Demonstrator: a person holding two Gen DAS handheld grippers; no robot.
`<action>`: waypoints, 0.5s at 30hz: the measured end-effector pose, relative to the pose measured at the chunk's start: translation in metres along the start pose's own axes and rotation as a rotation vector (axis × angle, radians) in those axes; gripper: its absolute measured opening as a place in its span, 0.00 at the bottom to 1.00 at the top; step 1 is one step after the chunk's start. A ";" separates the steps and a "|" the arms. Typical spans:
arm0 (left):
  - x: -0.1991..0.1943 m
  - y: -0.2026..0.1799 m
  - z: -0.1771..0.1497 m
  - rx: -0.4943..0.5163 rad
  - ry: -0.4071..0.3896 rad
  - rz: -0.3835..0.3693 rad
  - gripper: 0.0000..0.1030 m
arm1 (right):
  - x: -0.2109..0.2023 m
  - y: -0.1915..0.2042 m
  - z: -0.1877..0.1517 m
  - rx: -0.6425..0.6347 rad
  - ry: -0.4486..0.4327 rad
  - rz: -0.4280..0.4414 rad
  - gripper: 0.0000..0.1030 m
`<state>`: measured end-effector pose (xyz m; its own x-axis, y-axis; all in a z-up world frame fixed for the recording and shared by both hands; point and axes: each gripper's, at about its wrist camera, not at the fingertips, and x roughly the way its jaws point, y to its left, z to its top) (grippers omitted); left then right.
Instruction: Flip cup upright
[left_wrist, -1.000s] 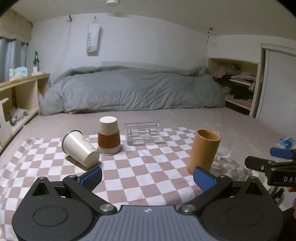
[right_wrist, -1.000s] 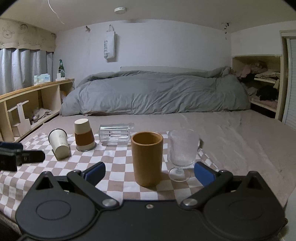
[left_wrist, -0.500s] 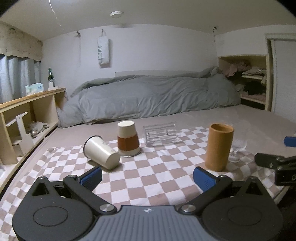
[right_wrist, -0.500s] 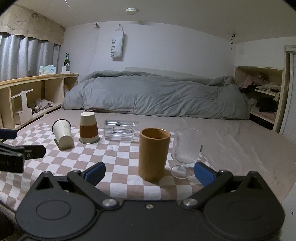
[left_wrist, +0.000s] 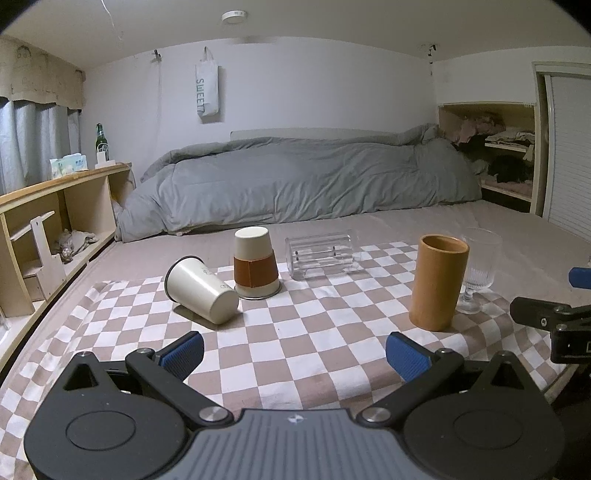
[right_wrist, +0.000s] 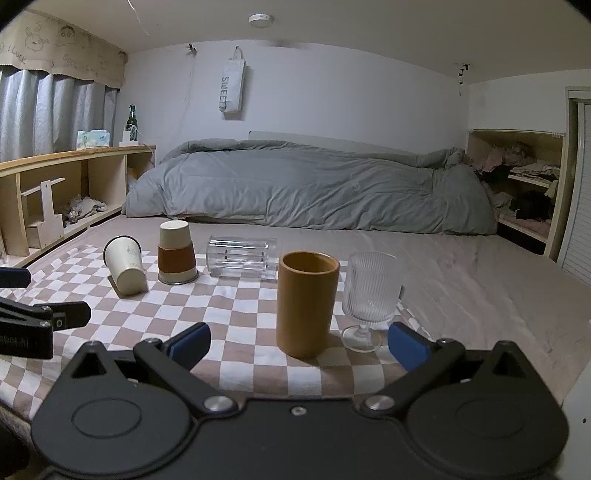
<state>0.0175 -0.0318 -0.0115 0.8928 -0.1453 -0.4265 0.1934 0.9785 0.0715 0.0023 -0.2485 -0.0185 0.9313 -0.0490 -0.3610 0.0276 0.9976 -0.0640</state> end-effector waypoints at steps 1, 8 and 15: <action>0.000 0.000 0.000 0.000 0.000 0.000 1.00 | 0.000 0.000 0.000 0.000 0.000 0.001 1.00; 0.001 0.000 -0.001 -0.007 0.006 0.002 1.00 | -0.001 0.001 0.000 -0.001 -0.002 0.006 1.00; 0.001 0.000 -0.001 -0.007 0.006 0.001 1.00 | -0.001 0.003 0.000 -0.006 -0.001 0.006 1.00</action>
<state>0.0178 -0.0322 -0.0123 0.8906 -0.1434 -0.4317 0.1897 0.9796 0.0659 0.0011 -0.2459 -0.0179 0.9320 -0.0428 -0.3600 0.0199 0.9975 -0.0671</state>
